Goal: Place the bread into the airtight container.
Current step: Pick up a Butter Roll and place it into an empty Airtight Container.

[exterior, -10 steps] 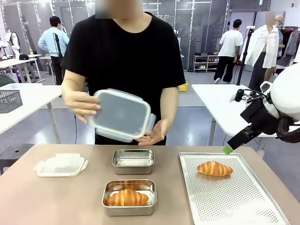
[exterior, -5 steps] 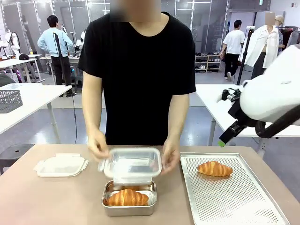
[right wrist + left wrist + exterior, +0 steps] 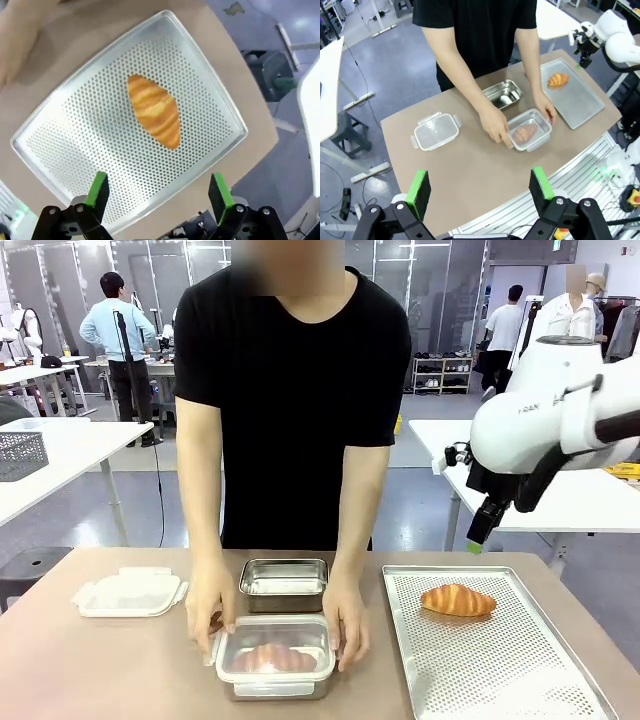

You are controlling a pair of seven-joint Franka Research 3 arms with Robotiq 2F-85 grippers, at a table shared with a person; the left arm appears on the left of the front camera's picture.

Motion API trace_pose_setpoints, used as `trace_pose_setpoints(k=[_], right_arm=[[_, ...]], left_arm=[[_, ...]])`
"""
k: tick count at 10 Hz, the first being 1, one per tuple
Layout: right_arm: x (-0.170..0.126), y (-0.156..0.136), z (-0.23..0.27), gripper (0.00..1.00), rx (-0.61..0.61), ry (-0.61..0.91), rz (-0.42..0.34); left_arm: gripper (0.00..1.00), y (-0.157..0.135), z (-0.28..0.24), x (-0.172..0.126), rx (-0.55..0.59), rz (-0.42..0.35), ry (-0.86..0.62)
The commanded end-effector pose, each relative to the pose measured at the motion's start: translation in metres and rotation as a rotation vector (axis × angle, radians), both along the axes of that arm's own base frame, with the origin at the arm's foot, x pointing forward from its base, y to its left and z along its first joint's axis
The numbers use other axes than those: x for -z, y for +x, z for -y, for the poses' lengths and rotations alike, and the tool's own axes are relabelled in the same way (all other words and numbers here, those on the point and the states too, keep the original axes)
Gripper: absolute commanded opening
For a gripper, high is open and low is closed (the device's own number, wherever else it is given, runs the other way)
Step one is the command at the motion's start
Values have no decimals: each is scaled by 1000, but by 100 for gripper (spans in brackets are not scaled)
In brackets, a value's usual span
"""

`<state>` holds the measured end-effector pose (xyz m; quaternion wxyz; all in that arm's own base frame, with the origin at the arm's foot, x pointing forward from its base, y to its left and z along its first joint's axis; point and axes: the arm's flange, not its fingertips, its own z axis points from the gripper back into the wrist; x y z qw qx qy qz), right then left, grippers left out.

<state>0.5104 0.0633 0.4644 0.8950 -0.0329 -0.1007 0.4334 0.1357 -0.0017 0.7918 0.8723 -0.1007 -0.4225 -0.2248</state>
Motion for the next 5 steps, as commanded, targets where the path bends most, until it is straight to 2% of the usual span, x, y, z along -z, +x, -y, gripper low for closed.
trace_pose_setpoints(k=[1, 3, 5], right_arm=[[9, 28, 10, 100, -81, -27, -66], [33, 39, 15, 100, -200, -42, -148], [66, 53, 21, 100, -274, -71, -174]], left_arm=[[100, -2, 2, -1, 5, 8, -2], [100, -2, 2, -1, 5, 8, -2], [100, -2, 2, -1, 5, 8, -2]])
